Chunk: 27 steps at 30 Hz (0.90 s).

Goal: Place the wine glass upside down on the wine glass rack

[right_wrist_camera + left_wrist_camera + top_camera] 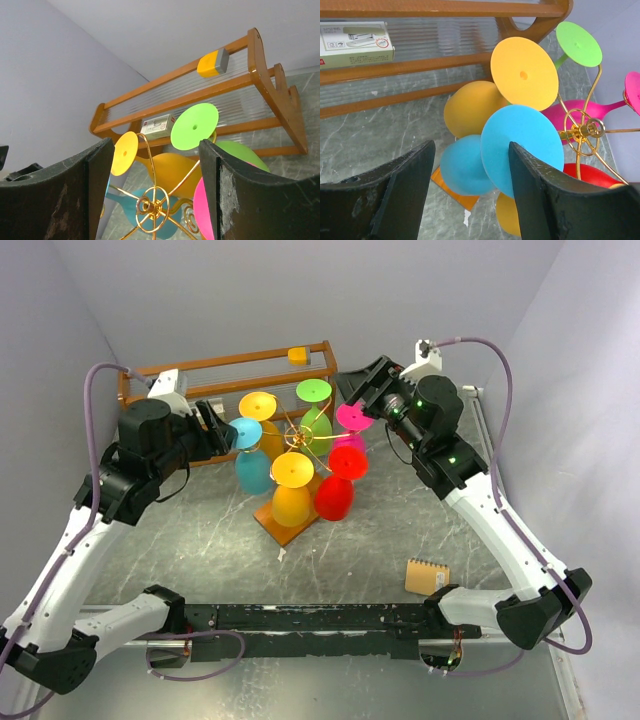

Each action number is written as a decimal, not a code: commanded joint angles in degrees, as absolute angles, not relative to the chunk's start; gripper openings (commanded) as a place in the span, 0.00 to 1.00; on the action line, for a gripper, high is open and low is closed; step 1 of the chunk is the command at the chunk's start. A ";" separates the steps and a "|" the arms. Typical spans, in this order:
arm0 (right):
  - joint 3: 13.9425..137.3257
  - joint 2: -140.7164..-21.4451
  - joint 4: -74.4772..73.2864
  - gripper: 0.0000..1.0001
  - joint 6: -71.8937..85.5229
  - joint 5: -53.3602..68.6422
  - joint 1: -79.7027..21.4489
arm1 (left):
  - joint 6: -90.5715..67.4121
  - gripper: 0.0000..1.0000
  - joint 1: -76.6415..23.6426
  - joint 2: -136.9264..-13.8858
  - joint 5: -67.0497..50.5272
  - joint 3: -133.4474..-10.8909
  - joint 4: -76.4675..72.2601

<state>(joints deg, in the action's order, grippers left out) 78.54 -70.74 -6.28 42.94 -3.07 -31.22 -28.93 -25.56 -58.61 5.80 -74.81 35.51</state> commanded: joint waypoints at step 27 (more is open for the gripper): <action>76.75 -68.80 -4.58 0.67 44.33 -3.87 -30.94 | -25.37 0.58 -25.66 -54.72 -4.56 -74.61 41.33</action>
<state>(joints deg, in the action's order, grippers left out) 77.28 -70.19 -6.26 44.03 -3.27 -31.22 -26.85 -25.56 -55.11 -1.89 -74.28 38.92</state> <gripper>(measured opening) 0.676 0.595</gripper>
